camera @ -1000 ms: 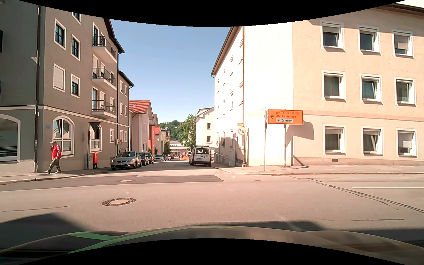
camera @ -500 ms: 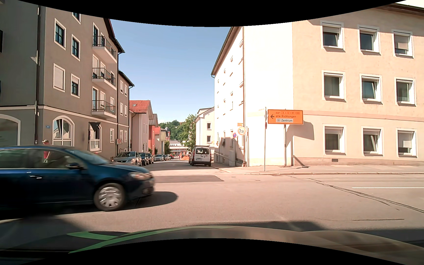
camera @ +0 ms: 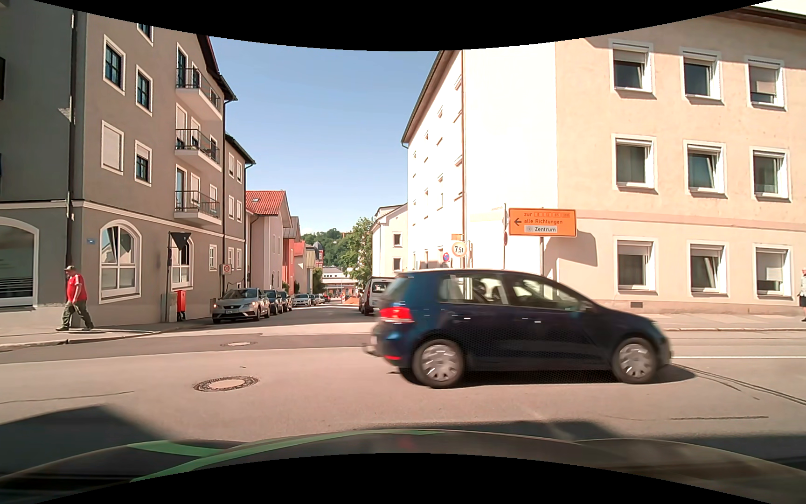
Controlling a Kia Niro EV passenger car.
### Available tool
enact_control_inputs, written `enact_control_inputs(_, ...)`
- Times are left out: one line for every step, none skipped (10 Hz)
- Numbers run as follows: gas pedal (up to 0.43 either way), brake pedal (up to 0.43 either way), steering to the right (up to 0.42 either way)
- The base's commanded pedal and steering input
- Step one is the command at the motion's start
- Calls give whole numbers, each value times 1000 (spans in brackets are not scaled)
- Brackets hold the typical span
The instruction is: Follow the waypoints while adhering to traffic rules and regulations
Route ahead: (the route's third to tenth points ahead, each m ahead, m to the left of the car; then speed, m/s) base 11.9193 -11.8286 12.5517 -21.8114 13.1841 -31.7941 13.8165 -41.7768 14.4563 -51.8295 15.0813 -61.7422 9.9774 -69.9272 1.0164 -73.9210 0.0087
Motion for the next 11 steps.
enact_control_inputs(0, 0, 155)
enact_control_inputs(0, 0, 156)
enact_control_inputs(0, 0, 159)
enact_control_inputs(0, 0, 164)
enact_control_inputs(0, 0, 169)
enact_control_inputs(79, 0, 177)
enact_control_inputs(79, 0, 188)
enact_control_inputs(98, 0, 202)
enact_control_inputs(110, 0, 228)
enact_control_inputs(110, 0, 252)
enact_control_inputs(110, 0, 294)
